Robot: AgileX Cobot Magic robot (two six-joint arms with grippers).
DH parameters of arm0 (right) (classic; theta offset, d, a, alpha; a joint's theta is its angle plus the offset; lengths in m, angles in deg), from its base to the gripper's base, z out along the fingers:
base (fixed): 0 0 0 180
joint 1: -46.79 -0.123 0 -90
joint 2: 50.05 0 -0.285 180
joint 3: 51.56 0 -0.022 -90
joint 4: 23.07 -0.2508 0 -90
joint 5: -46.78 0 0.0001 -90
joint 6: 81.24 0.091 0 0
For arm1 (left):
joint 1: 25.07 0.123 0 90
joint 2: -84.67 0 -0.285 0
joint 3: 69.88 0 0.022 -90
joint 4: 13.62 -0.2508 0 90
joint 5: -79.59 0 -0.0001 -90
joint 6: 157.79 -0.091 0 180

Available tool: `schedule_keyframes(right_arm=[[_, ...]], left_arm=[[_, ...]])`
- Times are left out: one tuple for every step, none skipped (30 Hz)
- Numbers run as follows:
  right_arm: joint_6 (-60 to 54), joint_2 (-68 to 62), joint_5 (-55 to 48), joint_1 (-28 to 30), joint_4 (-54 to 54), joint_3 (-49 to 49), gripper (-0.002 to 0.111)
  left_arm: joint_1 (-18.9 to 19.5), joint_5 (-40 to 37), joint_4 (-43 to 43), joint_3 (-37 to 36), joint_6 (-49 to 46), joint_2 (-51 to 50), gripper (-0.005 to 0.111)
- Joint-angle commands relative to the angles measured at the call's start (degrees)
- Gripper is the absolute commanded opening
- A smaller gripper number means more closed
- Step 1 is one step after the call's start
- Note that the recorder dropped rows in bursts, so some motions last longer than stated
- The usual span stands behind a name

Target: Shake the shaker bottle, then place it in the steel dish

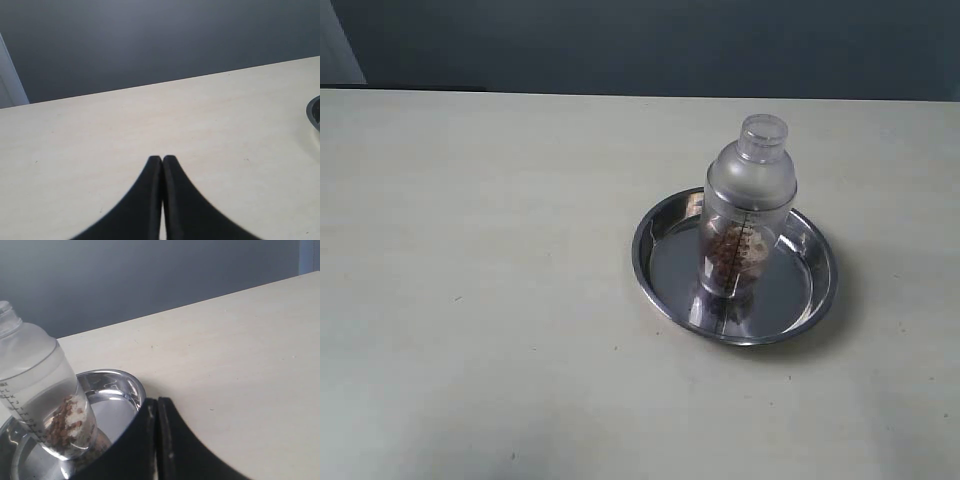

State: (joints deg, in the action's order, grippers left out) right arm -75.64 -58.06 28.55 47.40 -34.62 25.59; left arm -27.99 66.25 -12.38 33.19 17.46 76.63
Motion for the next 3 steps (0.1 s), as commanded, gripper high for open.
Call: schedule_keyframes(right_arm=[[-0.4, 0.2, 0.6, -0.1, 0.0, 0.1, -0.001], [-0.4, 0.2, 0.6, -0.1, 0.0, 0.1, -0.001], [-0.4, 0.2, 0.6, -0.1, 0.0, 0.1, -0.001]], left_arm=[[0.0, 0.0, 0.0, -0.3, 0.0, 0.3, 0.0], [0.0, 0.0, 0.0, -0.3, 0.0, 0.3, 0.0], [0.0, 0.0, 0.0, -0.3, 0.0, 0.3, 0.0]])
